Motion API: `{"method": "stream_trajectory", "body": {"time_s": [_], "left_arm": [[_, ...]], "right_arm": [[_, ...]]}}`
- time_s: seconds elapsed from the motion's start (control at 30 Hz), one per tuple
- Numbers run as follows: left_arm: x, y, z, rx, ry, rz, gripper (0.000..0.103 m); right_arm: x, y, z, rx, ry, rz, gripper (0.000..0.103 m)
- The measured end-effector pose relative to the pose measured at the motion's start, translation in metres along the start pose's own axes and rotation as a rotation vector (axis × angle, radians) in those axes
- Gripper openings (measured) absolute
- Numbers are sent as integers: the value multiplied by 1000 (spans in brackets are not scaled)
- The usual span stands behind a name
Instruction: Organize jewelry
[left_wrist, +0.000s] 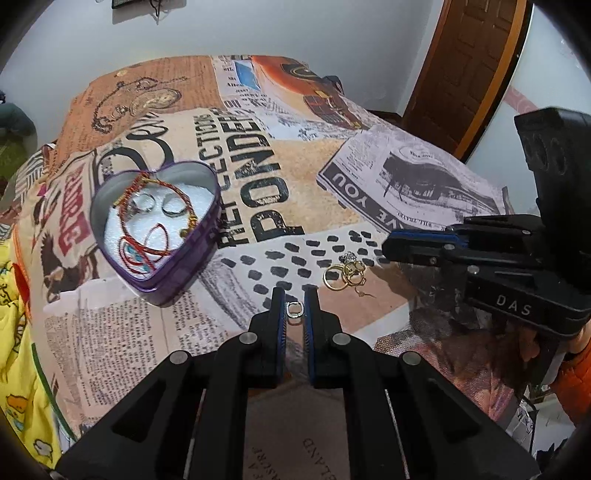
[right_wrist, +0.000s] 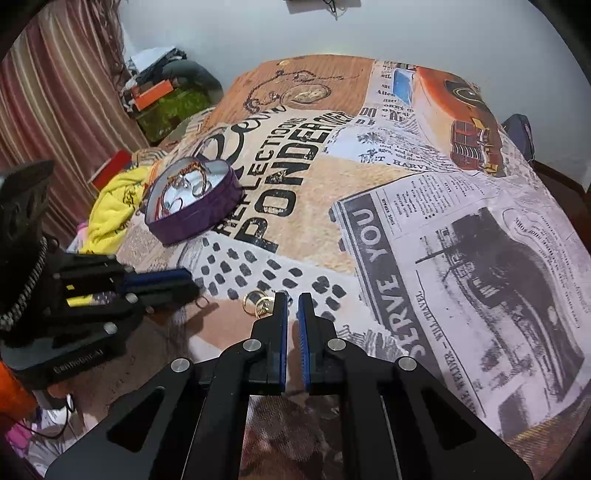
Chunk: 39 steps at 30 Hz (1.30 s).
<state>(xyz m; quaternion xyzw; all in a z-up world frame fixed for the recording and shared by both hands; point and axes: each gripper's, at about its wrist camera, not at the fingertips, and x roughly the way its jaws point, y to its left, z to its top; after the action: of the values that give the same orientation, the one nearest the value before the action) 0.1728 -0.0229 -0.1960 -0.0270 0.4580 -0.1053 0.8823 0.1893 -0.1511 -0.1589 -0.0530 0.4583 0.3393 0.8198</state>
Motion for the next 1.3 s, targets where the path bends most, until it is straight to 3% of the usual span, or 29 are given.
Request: {"method": "stream_trajectory", "body": {"time_s": [0.07, 0.13, 0.2, 0.23, 0.47, 0.63, 0.97, 1.3], "left_arm": [[-4, 1, -1, -1, -7, 5, 8], [-6, 3, -2, -7, -11, 6, 8], [-7, 6, -3, -13, -12, 7, 8], [-8, 8, -4, -17, -13, 8, 8], [-10, 18, -8, -35, -13, 14, 8], [-9, 24, -9, -47, -13, 16, 8], [-13, 23, -7, -53, -28, 3, 8], [-42, 29, 2, -60, -101, 22, 8]], "right_arm": [[2, 2, 1, -2, 24, -2, 8], [8, 4, 0, 12, 68, 17, 29], [10, 8, -1, 7, 64, 13, 41], [12, 10, -1, -2, 63, 4, 42], [30, 20, 3, -25, 66, -23, 42], [33, 24, -1, -77, 55, -88, 20], [15, 23, -1, -54, 20, -71, 20], [-10, 39, 23, -67, -82, -49, 20]]}}
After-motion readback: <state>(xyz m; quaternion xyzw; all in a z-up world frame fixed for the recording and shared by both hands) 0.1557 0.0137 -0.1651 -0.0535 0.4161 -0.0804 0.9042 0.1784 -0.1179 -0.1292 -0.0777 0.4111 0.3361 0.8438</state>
